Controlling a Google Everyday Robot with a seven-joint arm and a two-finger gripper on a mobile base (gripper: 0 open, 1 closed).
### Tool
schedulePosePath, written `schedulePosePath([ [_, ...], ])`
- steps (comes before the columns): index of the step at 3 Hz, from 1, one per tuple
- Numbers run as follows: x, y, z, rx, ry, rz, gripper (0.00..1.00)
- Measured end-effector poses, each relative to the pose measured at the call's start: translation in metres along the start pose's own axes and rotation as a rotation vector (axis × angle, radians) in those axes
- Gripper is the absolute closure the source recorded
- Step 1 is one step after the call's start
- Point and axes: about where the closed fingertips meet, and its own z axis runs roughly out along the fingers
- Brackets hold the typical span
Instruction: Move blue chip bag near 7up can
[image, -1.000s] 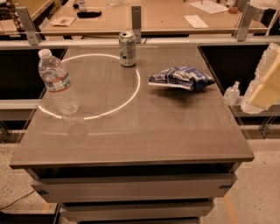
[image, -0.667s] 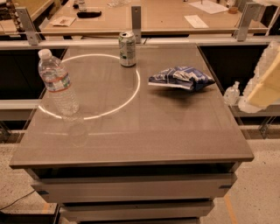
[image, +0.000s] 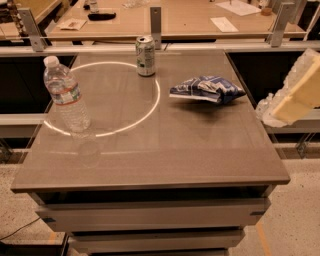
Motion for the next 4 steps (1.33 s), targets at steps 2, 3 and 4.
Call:
schedulePosePath([
  [2, 0.069, -0.023, 0.061, 0.023, -0.171, 0.354, 0.00],
  [3, 0.084, -0.035, 0.094, 0.005, -0.256, 0.429, 0.00],
  [4, 0.082, -0.040, 0.124, -0.023, -0.275, 0.384, 0.00],
])
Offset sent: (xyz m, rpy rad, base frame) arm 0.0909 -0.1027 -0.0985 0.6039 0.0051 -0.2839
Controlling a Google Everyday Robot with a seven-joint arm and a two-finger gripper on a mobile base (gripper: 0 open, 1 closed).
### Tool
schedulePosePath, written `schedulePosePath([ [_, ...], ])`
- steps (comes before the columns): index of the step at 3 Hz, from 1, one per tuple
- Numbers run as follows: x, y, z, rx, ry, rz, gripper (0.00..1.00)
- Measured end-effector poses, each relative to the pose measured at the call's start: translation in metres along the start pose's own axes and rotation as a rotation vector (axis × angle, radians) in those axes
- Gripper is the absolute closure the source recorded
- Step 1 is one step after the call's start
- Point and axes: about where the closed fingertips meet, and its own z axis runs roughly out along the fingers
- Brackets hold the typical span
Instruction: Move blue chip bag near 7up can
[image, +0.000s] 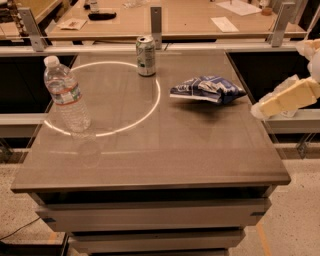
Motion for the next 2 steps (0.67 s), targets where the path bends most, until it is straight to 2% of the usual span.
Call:
schedulePosePath([
  [1, 0.010, 0.000, 0.029, -0.031, 0.054, -0.078, 0.00],
  [2, 0.021, -0.010, 0.056, -0.036, 0.106, -0.131, 0.00],
])
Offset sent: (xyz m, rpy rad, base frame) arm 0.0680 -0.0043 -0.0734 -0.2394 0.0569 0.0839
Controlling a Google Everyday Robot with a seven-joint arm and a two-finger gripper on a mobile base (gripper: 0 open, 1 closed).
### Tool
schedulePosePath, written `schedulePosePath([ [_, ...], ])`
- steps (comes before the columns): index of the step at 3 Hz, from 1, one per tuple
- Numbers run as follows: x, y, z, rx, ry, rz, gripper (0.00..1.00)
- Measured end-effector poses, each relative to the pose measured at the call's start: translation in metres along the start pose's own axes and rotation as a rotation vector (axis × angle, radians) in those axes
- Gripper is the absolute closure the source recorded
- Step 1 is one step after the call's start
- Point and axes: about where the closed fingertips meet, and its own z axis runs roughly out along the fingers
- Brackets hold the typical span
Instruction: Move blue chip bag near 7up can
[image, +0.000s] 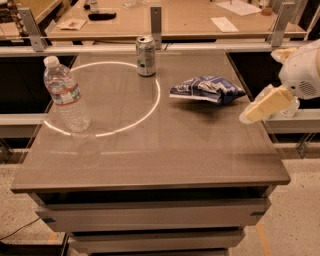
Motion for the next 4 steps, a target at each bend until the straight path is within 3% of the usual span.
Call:
schedulePosePath([
  [2, 0.014, -0.012, 0.038, 0.058, 0.040, -0.092, 0.00],
  [4, 0.009, -0.018, 0.045, 0.190, 0.041, -0.173, 0.00],
])
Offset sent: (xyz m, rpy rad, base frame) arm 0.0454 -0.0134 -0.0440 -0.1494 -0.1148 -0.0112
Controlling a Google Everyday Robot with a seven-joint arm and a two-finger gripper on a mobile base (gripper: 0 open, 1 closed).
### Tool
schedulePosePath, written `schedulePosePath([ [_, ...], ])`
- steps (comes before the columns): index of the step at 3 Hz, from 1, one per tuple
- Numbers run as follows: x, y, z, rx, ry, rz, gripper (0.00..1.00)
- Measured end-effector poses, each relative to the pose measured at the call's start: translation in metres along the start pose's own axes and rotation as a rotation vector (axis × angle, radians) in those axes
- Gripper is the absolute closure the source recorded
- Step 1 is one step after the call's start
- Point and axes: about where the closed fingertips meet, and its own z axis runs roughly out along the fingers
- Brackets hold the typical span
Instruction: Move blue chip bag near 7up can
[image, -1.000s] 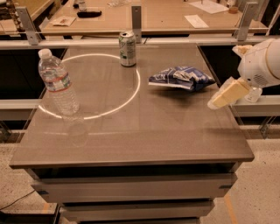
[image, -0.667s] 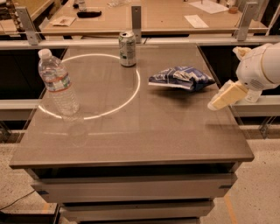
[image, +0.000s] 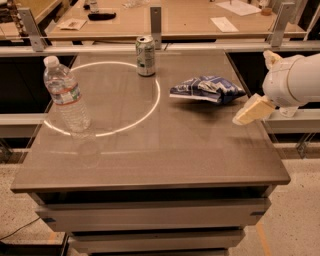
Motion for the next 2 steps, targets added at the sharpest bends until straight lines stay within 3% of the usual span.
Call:
schedulePosePath([
  [1, 0.000, 0.000, 0.000, 0.000, 0.000, 0.000, 0.00],
  [2, -0.002, 0.004, 0.018, 0.029, 0.001, 0.071, 0.00],
])
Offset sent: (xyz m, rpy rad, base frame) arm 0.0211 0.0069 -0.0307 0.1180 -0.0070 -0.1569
